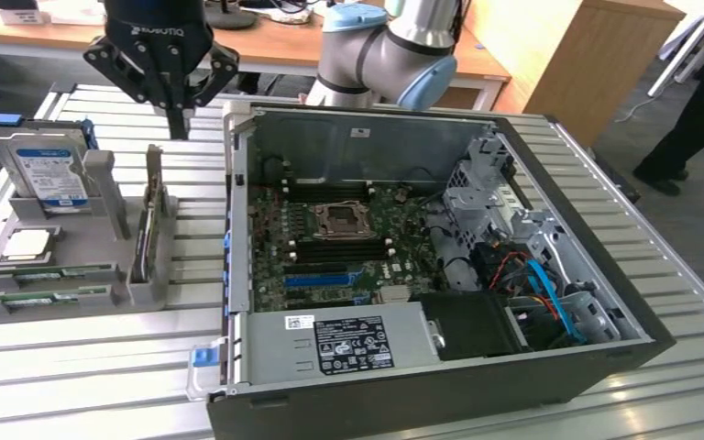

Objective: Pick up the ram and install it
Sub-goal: 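Reach for the ram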

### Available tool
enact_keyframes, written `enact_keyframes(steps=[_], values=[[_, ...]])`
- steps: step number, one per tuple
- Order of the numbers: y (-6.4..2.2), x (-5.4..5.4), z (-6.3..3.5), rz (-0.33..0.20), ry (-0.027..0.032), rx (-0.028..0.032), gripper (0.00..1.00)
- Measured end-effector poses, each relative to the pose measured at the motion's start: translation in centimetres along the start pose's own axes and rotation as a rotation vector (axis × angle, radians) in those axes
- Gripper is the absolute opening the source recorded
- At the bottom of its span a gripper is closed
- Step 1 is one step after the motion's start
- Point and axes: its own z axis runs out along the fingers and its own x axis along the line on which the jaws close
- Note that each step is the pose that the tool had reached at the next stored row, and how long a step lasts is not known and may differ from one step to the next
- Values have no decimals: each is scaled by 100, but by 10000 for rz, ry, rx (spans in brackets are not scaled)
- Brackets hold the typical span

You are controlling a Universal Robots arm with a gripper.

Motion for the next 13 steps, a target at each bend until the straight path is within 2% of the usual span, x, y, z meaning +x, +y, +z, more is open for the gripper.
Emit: enact_keyframes(steps=[13], values=[[-17,253,-2,1,0,0,11]])
